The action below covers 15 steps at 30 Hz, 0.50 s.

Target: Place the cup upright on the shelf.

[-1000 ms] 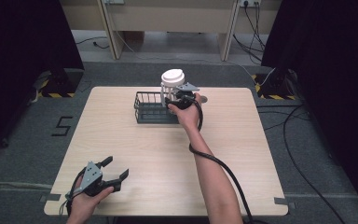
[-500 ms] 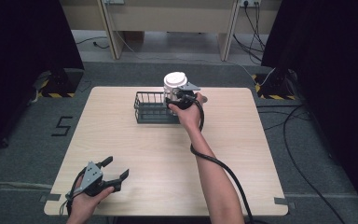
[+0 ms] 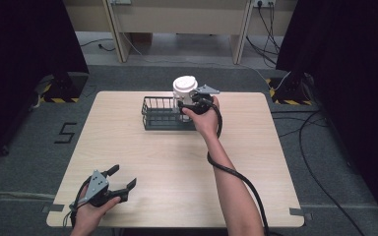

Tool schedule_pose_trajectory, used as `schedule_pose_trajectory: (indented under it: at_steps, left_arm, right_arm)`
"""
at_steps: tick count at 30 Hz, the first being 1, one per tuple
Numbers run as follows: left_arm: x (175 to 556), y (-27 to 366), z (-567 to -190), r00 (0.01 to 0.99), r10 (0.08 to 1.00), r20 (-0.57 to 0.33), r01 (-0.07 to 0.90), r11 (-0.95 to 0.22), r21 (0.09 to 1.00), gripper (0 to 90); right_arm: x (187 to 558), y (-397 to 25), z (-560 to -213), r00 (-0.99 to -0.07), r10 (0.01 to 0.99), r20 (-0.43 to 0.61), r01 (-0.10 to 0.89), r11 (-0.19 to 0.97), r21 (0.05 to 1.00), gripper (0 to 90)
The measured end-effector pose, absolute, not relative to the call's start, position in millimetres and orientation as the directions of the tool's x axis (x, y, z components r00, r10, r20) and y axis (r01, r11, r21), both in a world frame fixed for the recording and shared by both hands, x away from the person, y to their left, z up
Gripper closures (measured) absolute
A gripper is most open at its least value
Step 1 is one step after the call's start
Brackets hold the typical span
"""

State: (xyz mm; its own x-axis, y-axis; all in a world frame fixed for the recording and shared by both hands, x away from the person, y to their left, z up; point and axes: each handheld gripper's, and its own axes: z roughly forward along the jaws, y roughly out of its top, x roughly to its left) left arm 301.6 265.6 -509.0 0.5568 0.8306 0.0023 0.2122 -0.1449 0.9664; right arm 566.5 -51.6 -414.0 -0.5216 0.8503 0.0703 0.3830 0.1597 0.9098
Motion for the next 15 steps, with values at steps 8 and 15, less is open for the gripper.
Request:
schedule_pose_trajectory:
  at_steps: [8,15]
  left_arm:
    - [302,265,-509,0.557,0.83,-0.001,0.213,-0.141,0.967,17.6]
    - [302,265,-509,0.557,0.831,0.001,0.214,-0.145,0.966,17.5]
  right_arm:
    - [557,-57,-413,-0.535,0.842,0.07,0.38,0.167,0.91,16.0]
    - [548,-62,-414,-0.541,0.838,0.068,0.378,0.171,0.91,17.0]
